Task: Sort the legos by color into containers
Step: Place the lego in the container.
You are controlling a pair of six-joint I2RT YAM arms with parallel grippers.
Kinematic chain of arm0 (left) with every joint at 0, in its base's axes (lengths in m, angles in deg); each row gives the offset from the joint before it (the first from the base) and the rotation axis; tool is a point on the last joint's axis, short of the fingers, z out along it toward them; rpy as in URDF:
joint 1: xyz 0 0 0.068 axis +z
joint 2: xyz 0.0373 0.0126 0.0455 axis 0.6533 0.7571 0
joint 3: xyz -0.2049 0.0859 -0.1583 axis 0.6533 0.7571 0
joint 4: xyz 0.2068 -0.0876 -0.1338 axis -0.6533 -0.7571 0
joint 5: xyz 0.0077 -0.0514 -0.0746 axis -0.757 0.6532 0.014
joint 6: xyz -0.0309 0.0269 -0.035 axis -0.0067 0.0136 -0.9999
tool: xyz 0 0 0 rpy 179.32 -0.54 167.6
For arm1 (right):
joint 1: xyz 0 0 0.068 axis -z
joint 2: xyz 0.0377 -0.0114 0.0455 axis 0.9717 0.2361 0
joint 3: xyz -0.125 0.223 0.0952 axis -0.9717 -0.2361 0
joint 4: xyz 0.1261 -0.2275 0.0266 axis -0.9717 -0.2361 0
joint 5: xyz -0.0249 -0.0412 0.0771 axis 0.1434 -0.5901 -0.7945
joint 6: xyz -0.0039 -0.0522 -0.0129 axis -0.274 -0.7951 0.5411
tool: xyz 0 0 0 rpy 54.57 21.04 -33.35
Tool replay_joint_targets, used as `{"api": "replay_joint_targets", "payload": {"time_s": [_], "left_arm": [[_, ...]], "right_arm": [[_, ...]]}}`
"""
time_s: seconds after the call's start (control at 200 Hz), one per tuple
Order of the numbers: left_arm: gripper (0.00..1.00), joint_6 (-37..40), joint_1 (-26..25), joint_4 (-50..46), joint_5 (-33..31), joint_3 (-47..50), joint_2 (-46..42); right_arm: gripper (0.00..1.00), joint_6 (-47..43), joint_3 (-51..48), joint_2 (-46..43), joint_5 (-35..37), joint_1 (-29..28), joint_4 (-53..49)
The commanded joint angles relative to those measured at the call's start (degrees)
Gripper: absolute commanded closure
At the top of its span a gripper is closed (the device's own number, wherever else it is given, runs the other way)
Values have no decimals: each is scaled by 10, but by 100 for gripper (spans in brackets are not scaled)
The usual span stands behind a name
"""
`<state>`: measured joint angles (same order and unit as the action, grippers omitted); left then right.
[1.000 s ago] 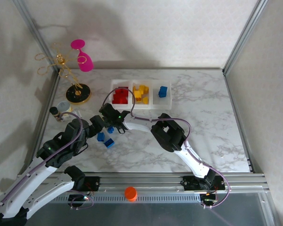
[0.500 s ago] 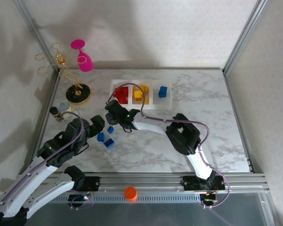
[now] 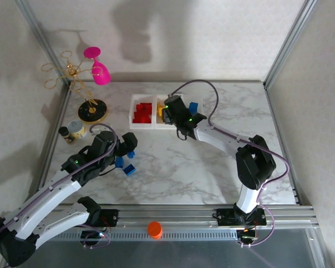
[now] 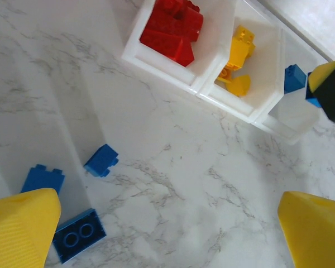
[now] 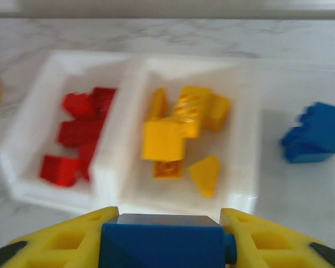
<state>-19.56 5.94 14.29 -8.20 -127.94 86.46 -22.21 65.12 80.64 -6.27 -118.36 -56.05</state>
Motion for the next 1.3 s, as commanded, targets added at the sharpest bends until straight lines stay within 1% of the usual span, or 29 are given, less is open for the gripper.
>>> {"api": "replay_joint_targets", "payload": {"time_s": [0.0, 0.14, 0.355, 0.451, 0.511, 0.666, 0.781, 0.986, 1.292], "left_arm": [[0, 20, -7, 62, 30, -13, 32], [0, 26, -10, 98, 47, -26, 88], [0, 35, -9, 135, 47, -45, 140], [0, 38, -10, 134, 44, -56, 160], [0, 40, -10, 132, 42, -61, 169], [0, 43, -9, 134, 36, -59, 177], [0, 47, -8, 129, 29, -61, 186], [0, 50, -8, 123, 25, -66, 192], [0, 54, -6, 113, 17, -76, 189]], "right_arm": [[64, -4, -12, -9, 21, 48, -10], [64, -16, 15, 25, 33, 92, -11], [64, -27, 84, 106, 43, 134, -22], [64, -35, 113, 135, 41, 142, -21], [63, -37, 136, 154, 53, 146, -31], [62, -48, 164, 185, 43, 155, -27], [60, -54, 198, 213, 52, 156, -43], [57, -50, 224, 236, 60, 163, -63], [38, -55, 220, 199, 48, 159, -60]]}}
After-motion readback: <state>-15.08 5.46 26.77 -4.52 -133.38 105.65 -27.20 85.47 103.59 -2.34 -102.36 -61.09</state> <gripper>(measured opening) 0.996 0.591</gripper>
